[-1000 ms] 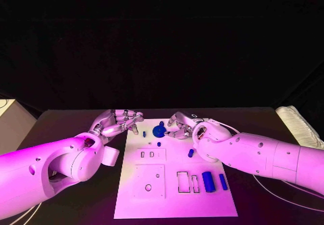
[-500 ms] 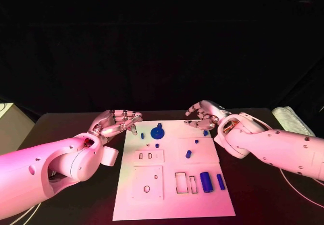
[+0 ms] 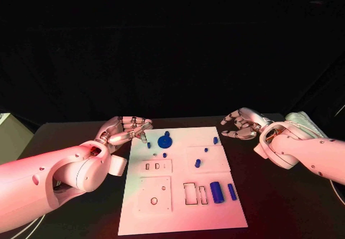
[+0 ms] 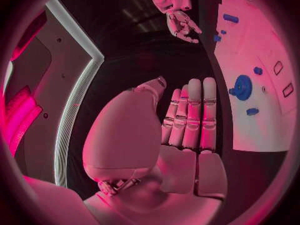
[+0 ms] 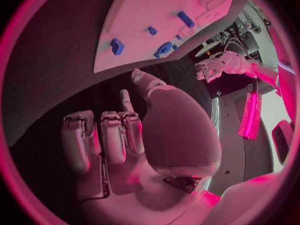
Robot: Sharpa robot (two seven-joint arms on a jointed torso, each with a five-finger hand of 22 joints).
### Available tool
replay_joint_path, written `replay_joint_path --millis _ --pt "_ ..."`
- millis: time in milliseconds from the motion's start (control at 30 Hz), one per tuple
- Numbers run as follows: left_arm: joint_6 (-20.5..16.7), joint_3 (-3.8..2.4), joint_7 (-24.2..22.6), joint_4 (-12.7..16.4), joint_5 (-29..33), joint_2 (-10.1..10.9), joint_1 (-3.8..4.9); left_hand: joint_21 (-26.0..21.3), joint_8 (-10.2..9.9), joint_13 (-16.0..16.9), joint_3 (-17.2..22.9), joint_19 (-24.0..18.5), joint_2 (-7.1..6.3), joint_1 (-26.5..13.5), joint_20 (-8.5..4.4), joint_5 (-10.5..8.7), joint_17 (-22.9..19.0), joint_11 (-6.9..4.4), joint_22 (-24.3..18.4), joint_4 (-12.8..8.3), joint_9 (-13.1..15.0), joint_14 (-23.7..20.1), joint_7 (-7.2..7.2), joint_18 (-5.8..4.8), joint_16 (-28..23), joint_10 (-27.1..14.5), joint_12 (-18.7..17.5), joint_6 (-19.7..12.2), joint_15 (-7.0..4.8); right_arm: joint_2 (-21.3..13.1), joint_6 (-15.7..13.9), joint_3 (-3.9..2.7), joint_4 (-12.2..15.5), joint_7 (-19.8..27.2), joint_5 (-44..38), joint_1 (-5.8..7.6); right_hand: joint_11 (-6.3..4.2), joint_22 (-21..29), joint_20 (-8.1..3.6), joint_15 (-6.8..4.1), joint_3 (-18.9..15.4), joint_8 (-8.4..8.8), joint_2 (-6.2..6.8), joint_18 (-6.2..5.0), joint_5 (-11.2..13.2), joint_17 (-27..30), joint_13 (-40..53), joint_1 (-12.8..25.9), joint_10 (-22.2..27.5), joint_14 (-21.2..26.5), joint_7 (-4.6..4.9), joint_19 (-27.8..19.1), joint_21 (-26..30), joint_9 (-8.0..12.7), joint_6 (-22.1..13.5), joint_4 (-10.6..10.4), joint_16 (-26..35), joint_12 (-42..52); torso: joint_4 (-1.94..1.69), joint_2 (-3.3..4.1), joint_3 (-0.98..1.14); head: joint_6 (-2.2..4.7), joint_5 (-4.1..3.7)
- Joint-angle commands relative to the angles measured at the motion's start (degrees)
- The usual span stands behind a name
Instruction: Assemble the parts on the task board
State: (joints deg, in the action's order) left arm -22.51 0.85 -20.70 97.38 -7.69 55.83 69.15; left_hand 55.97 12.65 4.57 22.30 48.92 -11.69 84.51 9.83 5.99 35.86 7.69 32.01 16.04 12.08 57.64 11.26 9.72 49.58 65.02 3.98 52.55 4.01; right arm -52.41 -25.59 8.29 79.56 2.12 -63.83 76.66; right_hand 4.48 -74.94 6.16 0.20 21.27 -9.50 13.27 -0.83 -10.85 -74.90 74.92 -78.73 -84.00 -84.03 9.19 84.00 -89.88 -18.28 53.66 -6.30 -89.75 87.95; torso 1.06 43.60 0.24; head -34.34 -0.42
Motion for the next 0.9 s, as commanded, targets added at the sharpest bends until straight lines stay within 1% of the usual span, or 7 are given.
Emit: replay_joint_path --millis 33,200,367,400,467,600,900 --pt "1.3 -0.03 -0.4 0.0 0.1 -0.3 0.01 0.2 0.2 0.1 0.3 -0.6 0.06 -0.3 0.02 -0.37 -0.1 0.16 0.1 0.0 0.1 -0.4 0.16 0.73 0.3 -0.2 0.2 -0.3 0.07 0.2 3.2 0.05 -1.0 2.0 -1.8 -0.4 0.19 -15.1 0.28 0.3 -0.2 0.38 0.26 0.83 0.1 -15.1 12.9 -0.7 -3.8 -6.0 0.27 6.0 -0.1 0.1 -0.3 0.4 -0.2 -0.3 -0.05 0.03 -0.06 -0.09 -0.11" --pt "1.4 -0.02 -0.4 -0.1 0.1 -0.4 0.0 0.2 0.2 0.1 0.3 -0.6 0.06 -0.3 0.02 -0.37 -0.1 0.16 0.1 0.0 0.1 -0.4 0.16 0.73 0.3 -0.2 0.2 -0.3 0.07 1.2 3.2 0.1 -2.5 1.8 -2.7 -1.07 0.31 -15.1 0.35 0.41 -0.3 0.71 0.43 0.83 0.1 -15.1 12.8 -0.7 -3.7 -6.0 0.4 6.0 -0.1 0.3 -0.8 0.5 -0.2 -0.4 -0.26 0.14 -0.04 -0.24 -0.19" --pt "1.5 -0.02 -0.4 -0.2 0.1 -0.4 -0.01 0.2 0.2 0.1 0.3 -0.6 0.06 -0.3 0.02 -0.37 -0.1 0.16 0.1 0.0 0.1 -0.4 0.16 0.73 0.3 -0.2 0.2 -0.3 0.07 2.6 3.5 0.14 -4.1 1.4 -3.1 -1.93 0.34 -15.1 0.37 0.44 -0.3 0.8 0.45 0.83 0.1 -15.1 12.8 -0.7 -3.6 -6.0 0.44 6.0 -0.1 0.3 -0.9 0.5 -0.2 -0.4 -0.3 0.09 -0.22 -0.54 -0.12" --pt "1.5 -0.02 -0.4 -0.2 0.1 -0.4 -0.01 0.2 0.2 0.1 0.3 -0.6 0.06 -0.3 0.02 -0.37 -0.1 0.16 0.1 0.0 0.1 -0.4 0.16 0.73 0.3 -0.2 0.2 -0.3 0.07 2.8 3.6 0.14 -4.4 1.4 -3.2 -2.1 0.34 -15.1 0.37 0.44 -0.3 0.8 0.45 0.83 0.1 -15.1 12.8 -0.7 -3.6 -6.0 0.44 6.0 -0.1 0.3 -0.9 0.5 -0.2 -0.4 -0.36 0.14 -0.21 -0.58 -0.14" --pt "1.5 -0.02 -0.4 -0.2 0.1 -0.4 -0.01 0.2 0.2 0.1 0.3 -0.6 0.06 -0.3 0.02 -0.37 -0.1 0.16 0.1 0.0 0.1 -0.4 0.16 0.73 0.3 -0.2 0.2 -0.3 0.07 3.5 3.8 0.15 -5.1 1.2 -3.4 -2.56 0.37 -15.1 0.39 0.46 -0.4 0.87 0.47 0.83 0.1 -15.1 12.7 -0.7 -3.6 -6.0 0.47 6.0 -0.1 0.4 -1.0 0.5 -0.2 -0.4 -0.27 0.11 -0.25 -0.7 -0.04" --pt "1.5 -0.02 -0.4 -0.2 0.1 -0.3 -0.01 0.2 0.2 0.1 0.3 -0.6 0.06 -0.3 0.02 -0.37 -0.1 0.16 0.1 0.0 0.1 -0.4 0.16 0.73 0.3 -0.2 0.2 -0.3 0.07 4.4 4.0 0.16 -5.9 1.0 -3.6 -3.04 0.37 -15.1 0.39 0.46 -0.4 0.87 0.47 0.83 0.1 -15.1 12.7 -0.7 -3.6 -6.0 0.47 6.0 -0.1 0.4 -1.0 0.5 -0.2 -0.4 -0.27 0.13 -0.19 -0.87 0.03" --pt "1.5 -0.02 -0.4 -0.2 0.1 -0.2 -0.01 0.2 0.2 0.1 0.3 -0.6 0.06 -0.3 0.02 -0.37 -0.1 0.16 0.1 0.0 0.1 -0.4 0.16 0.73 0.3 -0.2 0.2 -0.3 0.07 5.4 4.3 0.17 -6.8 0.6 -4.3 -3.44 0.4 -15.1 0.41 0.48 -0.3 0.91 0.38 0.83 0.1 -15.1 12.8 -0.7 -3.7 -6.0 0.49 6.0 -0.1 0.4 -1.1 0.5 -0.2 -0.3 -0.24 0.07 -0.25 -1.17 0.12"
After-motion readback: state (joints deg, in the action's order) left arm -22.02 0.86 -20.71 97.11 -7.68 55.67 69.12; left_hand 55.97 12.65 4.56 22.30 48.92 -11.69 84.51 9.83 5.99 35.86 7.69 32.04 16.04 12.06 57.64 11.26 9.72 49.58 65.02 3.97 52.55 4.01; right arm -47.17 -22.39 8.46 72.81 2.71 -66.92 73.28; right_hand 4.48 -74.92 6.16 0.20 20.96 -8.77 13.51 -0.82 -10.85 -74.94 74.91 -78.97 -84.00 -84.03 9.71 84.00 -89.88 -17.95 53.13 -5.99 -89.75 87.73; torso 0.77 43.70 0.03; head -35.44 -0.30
